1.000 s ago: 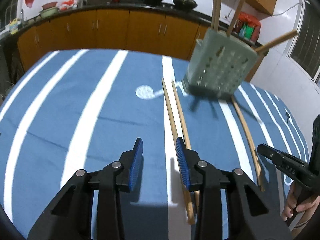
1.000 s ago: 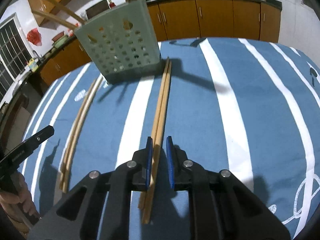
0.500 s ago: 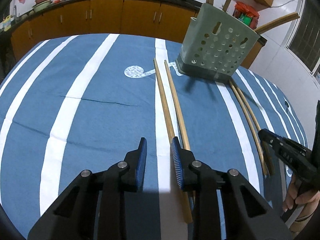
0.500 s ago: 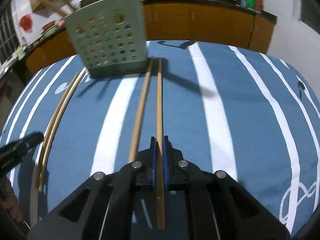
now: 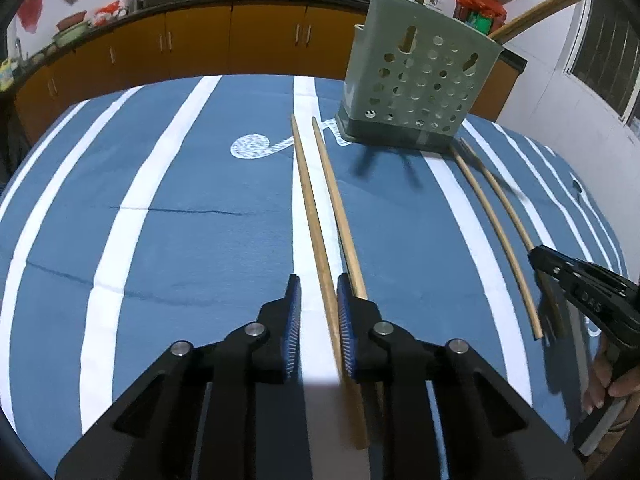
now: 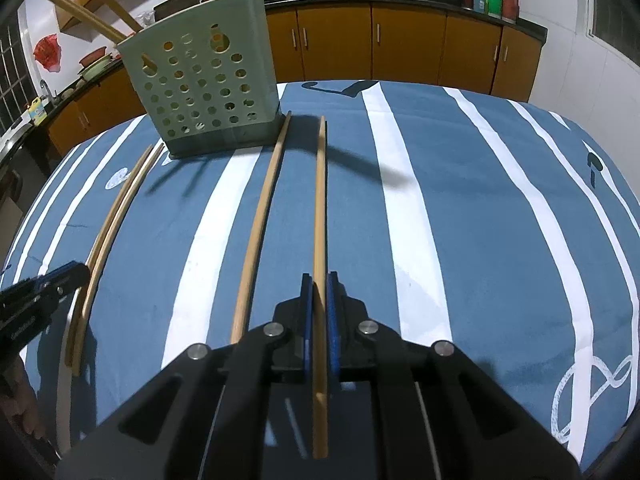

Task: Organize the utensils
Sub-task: 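Lower both tools to the cloth and close each on a chopstick, then raise both held chopsticks off the cloth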

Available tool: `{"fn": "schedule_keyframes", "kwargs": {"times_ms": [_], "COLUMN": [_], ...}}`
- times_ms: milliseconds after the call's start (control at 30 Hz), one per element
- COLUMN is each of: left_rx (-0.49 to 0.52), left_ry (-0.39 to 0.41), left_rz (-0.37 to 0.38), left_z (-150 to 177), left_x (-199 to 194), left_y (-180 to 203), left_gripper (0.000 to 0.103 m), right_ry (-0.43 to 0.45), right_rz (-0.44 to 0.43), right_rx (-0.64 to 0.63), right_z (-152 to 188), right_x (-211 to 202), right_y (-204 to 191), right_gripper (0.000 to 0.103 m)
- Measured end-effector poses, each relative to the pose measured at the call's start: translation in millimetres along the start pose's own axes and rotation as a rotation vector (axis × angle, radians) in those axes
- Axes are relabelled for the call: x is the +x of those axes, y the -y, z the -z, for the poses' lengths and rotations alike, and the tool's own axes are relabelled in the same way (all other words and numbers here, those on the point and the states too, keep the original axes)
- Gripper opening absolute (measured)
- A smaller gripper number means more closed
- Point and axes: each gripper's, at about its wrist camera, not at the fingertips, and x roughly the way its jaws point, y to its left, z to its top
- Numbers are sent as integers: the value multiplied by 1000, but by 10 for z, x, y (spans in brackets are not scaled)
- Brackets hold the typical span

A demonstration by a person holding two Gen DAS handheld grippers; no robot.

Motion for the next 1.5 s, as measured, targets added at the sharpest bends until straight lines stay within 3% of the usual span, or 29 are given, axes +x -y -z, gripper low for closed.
{"fn": "schedule_keyframes", "kwargs": {"times_ms": [67, 267, 467, 1500], "left_rx": [-1, -36, -50, -30], "left_ry": [-1, 6, 21, 24], "left_rz": [-12, -57, -95, -116], "left_z": [-19, -152, -239, -248], "left_x": [14, 76, 116, 127], "left_y": [-24, -252, -421, -400], "left_gripper": [8, 8, 8, 9], "right_ry": [4, 4, 34, 46], "right_rz": [4, -25, 69, 92], "right_rx": [-16, -48, -12, 22], "right_z": [15, -5, -154, -220], "right_x": [-4, 14, 121, 182], "right_y": [-20, -98, -10, 115], "right_gripper": [9, 8, 8, 10]}}
